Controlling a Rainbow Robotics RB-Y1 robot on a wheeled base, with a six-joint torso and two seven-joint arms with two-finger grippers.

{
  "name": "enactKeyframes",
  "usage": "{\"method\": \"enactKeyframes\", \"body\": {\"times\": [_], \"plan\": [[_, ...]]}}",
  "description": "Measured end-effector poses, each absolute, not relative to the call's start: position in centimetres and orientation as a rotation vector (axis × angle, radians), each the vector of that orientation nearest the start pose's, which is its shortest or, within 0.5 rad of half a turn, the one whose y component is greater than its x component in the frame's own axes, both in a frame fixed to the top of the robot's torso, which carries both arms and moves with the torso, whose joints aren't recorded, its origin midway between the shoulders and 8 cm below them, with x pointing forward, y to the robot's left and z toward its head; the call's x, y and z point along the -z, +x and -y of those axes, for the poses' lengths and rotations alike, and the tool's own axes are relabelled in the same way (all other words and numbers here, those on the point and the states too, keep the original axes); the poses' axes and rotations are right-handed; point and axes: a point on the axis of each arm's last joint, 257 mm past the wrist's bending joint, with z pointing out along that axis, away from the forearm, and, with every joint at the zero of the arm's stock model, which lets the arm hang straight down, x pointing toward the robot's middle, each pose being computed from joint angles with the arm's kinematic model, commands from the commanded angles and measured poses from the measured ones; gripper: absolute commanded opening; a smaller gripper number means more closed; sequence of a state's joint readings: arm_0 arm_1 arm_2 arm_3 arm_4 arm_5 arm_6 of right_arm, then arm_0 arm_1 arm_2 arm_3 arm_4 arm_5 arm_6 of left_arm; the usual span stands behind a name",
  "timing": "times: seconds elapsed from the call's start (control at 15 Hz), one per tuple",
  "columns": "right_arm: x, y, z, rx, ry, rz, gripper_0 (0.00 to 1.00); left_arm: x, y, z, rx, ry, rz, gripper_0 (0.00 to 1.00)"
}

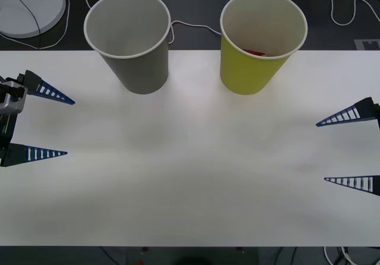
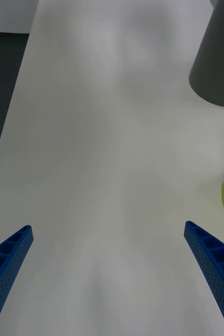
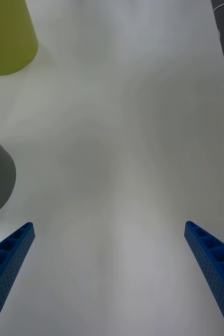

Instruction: Put the can into the green bin and the plastic bottle into the gray bin

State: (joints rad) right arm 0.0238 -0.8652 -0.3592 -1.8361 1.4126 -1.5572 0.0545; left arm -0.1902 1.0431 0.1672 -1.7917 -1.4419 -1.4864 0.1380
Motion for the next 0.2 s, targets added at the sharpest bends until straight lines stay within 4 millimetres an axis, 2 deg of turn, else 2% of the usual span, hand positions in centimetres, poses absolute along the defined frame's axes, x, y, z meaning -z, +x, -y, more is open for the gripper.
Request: {"method": "enactKeyframes", "body": {"times": [0.2], "plan": [[16.34, 34.40, 28.36, -0.299, -1.747, -1.425, 1.00, 13.52, 38.87, -27.96, 0.238, 1.810, -1.546, 1.00]]}}
